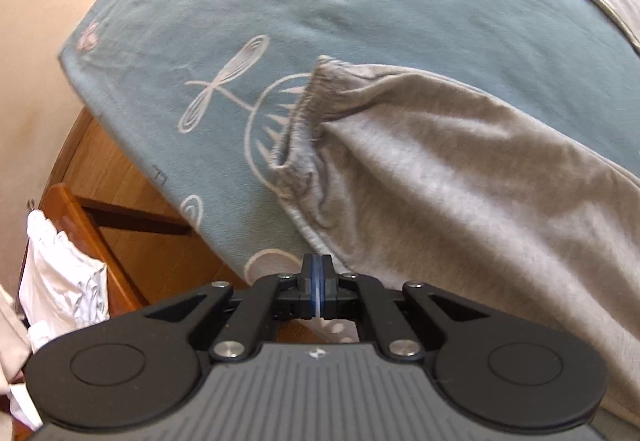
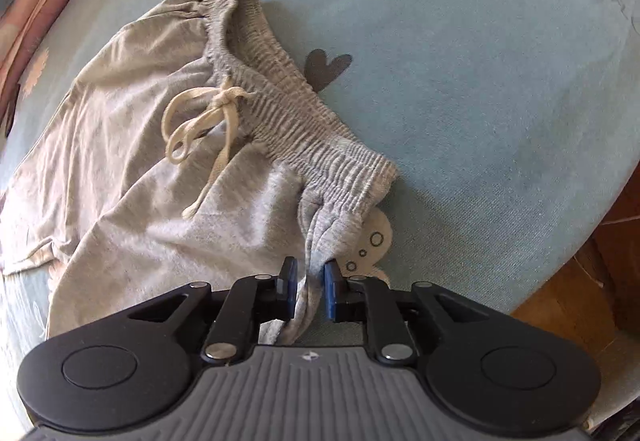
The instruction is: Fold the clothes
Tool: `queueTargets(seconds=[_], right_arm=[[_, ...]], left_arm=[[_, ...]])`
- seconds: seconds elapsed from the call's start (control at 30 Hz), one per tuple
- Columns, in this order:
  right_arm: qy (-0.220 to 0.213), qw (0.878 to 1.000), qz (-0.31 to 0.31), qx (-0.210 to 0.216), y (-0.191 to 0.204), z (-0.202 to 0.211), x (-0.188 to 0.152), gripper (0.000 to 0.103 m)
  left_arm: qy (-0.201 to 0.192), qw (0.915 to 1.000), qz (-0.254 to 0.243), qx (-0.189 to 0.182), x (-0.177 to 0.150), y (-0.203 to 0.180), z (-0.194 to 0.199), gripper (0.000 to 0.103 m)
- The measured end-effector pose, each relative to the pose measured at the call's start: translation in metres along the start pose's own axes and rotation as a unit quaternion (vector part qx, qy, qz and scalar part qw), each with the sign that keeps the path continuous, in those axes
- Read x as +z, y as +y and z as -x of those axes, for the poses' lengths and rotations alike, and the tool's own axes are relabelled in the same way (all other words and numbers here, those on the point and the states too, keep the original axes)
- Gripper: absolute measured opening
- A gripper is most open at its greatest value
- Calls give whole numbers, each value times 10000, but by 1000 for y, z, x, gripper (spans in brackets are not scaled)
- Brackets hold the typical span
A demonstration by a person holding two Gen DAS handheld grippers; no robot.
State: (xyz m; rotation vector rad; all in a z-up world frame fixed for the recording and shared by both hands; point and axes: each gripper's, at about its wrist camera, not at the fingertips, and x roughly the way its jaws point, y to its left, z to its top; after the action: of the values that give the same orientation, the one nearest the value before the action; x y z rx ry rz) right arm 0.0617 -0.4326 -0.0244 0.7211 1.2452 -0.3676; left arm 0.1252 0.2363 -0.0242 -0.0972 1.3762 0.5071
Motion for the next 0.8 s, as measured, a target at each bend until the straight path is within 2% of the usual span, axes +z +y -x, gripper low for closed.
queueTargets(seconds=[0.07,0.1,0.17,0.23,0.27,0.3,0.37,0.4,0.5,0.53,0.57,0.6,0.67,0.7,0.73,0.8], right_arm=[[-91,9976,691,49,22,9,-9,19],[-133,9933,1147,107,35,13,-14,19],[-170,9792,2002,272,61,18,-24,19],[-56,9498,3046,705,96,18,-40,19],[30,9330,3479,915,113,17,-48,19],[149,9107,3976,1111,131,13,-62,19],[383,8564,4928,1489,166,6,-90,19],[478,8247,5384,1666,182,-2,-110,19],[765,7414,6335,2078,215,-23,-162,19],[848,7123,6610,2204,225,-29,-179,19],[919,6935,6762,2311,232,-35,-191,19],[988,6789,6867,2403,239,-39,-203,19],[1127,6569,6997,2574,254,-48,-221,19],[1123,6471,7070,2623,260,-51,-229,20],[1092,6403,7137,2621,266,-54,-235,20],[978,6335,7210,2632,276,-56,-244,21]], left_arm=[[-327,9956,-772,-414,-9,-34,11,3],[-484,9894,-1227,-609,-15,-52,17,4],[-763,9691,-2129,-986,-30,-88,29,4],[-991,9396,-3006,-1304,-49,-117,41,7],[-1108,9217,-3435,-1418,-60,-128,46,7],[-1220,9018,-3854,-1526,-71,-139,51,8],[-1357,8620,-4597,-1647,-93,-151,56,11],[-1391,8480,-4847,-1633,-101,-154,55,11],[-1444,8070,-5529,-1490,-121,-163,46,11],[-1483,7978,-5658,-1463,-123,-165,44,11],[-1527,7884,-5784,-1435,-124,-166,42,11],[-1611,7791,-5894,-1402,-125,-167,41,11],[-1717,7638,-6066,-1385,-123,-166,38,21],[-1687,7569,-6157,-1396,-122,-165,36,34],[-1666,7496,-6250,-1403,-122,-164,34,40],[-1786,7272,-6487,-1362,-124,-160,30,40]])
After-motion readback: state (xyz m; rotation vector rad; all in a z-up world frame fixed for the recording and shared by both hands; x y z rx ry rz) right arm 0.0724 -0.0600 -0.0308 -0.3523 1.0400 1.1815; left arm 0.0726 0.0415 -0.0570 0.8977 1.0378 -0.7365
